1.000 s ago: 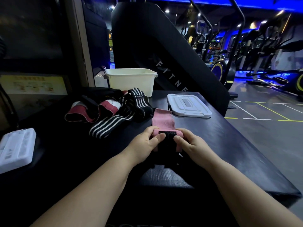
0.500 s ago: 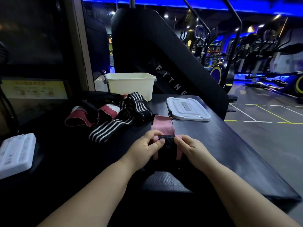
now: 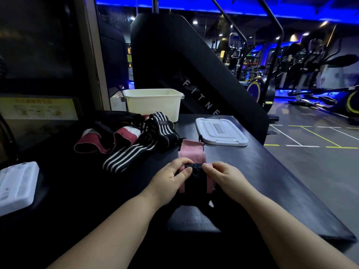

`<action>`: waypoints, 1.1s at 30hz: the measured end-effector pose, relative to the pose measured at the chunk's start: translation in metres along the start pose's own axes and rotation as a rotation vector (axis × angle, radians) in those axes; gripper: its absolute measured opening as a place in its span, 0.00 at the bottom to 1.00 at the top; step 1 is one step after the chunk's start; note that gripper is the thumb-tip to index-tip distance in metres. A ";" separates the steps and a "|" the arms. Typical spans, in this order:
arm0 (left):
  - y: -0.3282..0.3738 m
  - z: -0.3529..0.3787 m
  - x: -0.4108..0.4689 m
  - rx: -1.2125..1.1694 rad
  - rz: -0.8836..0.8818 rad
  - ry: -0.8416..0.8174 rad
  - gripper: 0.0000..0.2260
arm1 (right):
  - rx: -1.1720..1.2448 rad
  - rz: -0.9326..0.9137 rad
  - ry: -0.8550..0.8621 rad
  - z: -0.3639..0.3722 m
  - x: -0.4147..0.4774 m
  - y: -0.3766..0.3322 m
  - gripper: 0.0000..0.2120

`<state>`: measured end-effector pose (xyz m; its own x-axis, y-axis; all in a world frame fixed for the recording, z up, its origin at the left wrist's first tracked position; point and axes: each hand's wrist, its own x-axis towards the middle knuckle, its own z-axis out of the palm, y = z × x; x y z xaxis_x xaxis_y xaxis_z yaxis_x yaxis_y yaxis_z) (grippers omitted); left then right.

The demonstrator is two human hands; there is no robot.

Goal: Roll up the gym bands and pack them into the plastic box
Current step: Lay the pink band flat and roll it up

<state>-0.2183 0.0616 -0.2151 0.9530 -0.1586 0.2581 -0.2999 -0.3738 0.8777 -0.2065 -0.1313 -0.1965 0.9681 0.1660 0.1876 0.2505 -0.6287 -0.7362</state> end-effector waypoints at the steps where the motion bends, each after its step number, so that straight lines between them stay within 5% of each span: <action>1: 0.000 0.000 0.001 -0.008 -0.006 0.001 0.09 | 0.010 0.015 0.014 -0.002 0.005 0.002 0.13; 6: 0.003 -0.001 0.002 0.003 -0.028 -0.015 0.09 | 0.327 0.230 -0.091 -0.009 0.040 0.002 0.17; 11: 0.006 -0.001 0.001 0.018 -0.009 -0.010 0.09 | 0.189 0.182 -0.089 0.001 0.070 0.001 0.12; 17: 0.005 -0.001 0.002 0.005 -0.017 -0.016 0.08 | 0.328 0.231 -0.138 0.007 0.086 0.008 0.08; 21: 0.004 0.001 0.002 -0.019 -0.017 -0.047 0.08 | 0.099 0.178 -0.165 0.004 0.088 0.010 0.20; 33: 0.006 0.004 0.005 -0.029 -0.043 -0.073 0.10 | -0.345 0.074 -0.135 0.002 0.093 0.011 0.20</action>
<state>-0.2152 0.0546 -0.2098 0.9590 -0.2095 0.1908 -0.2564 -0.3549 0.8990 -0.1141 -0.1213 -0.1881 0.9800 0.1952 0.0376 0.1892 -0.8580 -0.4776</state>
